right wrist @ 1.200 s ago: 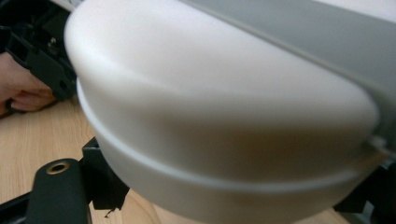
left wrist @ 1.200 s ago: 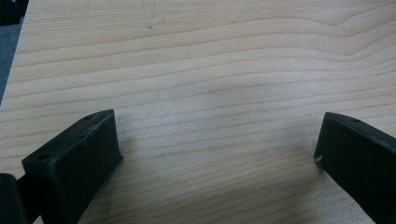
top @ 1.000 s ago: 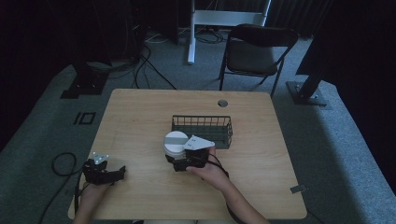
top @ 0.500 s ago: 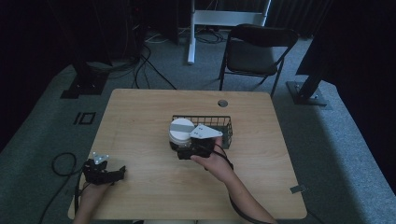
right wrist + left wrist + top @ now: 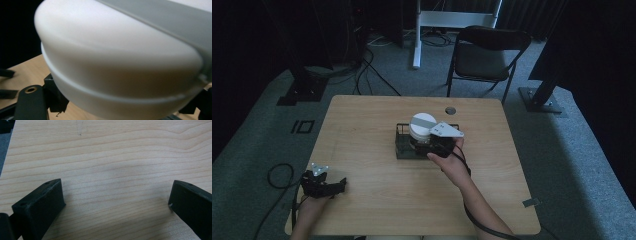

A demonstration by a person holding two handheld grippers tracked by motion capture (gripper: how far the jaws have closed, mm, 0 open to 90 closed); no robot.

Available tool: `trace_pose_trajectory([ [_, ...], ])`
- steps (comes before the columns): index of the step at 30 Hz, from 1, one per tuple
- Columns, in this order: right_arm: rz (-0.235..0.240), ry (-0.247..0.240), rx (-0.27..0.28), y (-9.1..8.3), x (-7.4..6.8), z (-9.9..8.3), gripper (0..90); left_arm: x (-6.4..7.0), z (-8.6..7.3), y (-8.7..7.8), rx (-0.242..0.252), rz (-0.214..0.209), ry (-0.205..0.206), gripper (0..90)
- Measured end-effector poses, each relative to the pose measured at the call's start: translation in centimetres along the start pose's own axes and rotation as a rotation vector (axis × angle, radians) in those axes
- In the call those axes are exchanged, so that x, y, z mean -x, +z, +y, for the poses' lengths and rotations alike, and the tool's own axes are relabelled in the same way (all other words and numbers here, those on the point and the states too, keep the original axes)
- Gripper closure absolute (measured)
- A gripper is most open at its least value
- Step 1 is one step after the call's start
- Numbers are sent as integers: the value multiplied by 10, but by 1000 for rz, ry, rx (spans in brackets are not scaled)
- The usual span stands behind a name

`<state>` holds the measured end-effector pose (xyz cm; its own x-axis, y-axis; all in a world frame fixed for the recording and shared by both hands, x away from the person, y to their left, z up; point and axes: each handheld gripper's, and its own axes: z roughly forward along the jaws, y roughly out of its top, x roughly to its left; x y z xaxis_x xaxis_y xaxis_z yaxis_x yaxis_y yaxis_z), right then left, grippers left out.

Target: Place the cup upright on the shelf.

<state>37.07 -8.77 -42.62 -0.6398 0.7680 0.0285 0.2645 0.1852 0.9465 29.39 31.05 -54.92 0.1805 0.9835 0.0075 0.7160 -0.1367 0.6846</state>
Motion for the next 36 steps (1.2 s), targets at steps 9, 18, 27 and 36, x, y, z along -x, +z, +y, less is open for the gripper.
trace_pose_trajectory([
  [9,-105,39,-8,-2,34,-1,186,0,0,0,0,0,-2,2],
  [18,-186,60,-43,-1,58,-8,186,0,0,0,0,0,-1,2],
  [27,-224,69,-99,7,69,-23,186,0,0,0,0,0,-1,2],
  [36,-236,89,-148,11,74,-37,185,0,0,0,0,0,-1,2],
])
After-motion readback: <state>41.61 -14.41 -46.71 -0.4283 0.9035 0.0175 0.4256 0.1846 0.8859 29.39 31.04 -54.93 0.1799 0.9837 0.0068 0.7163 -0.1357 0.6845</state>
